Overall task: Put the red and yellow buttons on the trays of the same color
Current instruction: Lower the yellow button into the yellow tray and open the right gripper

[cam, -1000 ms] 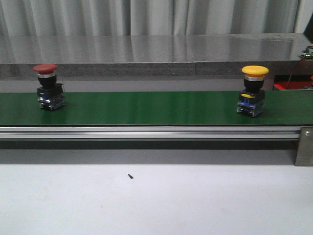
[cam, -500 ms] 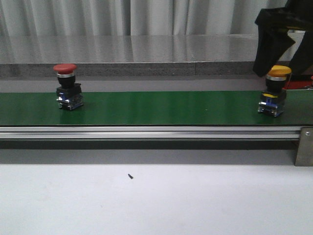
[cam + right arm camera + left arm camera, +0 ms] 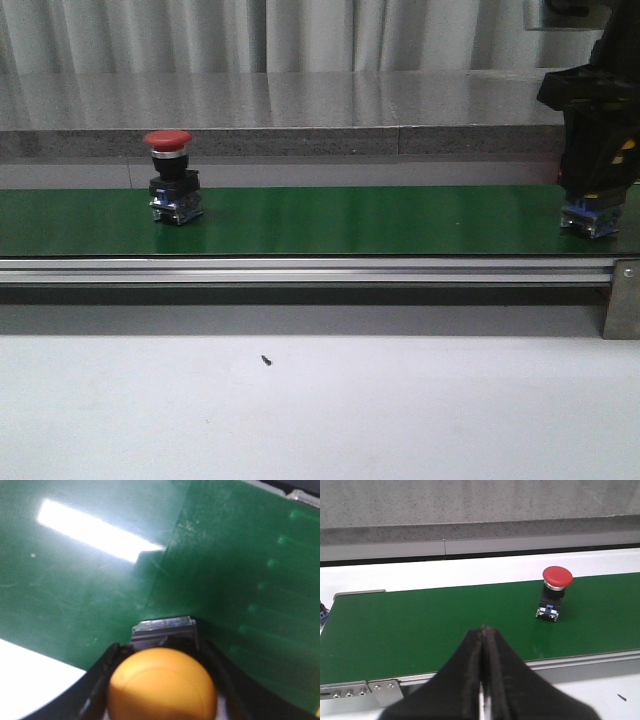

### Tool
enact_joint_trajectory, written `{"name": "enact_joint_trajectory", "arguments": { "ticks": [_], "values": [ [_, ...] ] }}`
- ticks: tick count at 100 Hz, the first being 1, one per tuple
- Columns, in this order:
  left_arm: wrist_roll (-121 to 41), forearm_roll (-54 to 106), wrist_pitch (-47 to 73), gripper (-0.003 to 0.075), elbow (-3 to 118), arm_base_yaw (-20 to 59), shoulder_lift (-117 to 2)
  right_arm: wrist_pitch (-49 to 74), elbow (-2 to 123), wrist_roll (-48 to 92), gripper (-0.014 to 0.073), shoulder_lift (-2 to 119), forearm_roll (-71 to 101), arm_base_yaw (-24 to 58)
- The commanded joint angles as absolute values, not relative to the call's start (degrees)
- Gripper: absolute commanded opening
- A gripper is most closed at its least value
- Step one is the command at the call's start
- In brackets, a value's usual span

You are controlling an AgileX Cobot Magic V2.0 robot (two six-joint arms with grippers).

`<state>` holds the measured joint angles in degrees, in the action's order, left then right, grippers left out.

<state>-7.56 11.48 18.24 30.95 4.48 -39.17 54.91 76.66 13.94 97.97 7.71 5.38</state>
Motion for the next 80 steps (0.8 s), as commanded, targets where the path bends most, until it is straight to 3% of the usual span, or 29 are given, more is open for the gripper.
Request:
{"name": "enact_joint_trajectory", "arguments": {
  "ticks": [1, 19, 53, 80],
  "values": [
    [-7.53, 12.12, 13.88, -0.002, 32.67, 4.87, -39.37, 55.55, 79.16, 13.86, 0.0216, 93.96, 7.36, 4.0],
    [-7.53, 12.12, 13.88, -0.002, 32.67, 4.87, -39.37, 56.76, 79.16, 13.86, 0.0216, 89.07, 7.33, -1.33],
    [-7.53, 12.12, 13.88, -0.002, 32.67, 4.87, -39.37, 57.89, 78.88, 14.9, 0.0216, 87.57, 7.96, -20.17],
    [-7.53, 12.12, 13.88, -0.002, 32.67, 4.87, -39.37, 55.79, 78.88, 14.9, 0.0216, 93.92, 9.44, -21.99]
  ]
}}
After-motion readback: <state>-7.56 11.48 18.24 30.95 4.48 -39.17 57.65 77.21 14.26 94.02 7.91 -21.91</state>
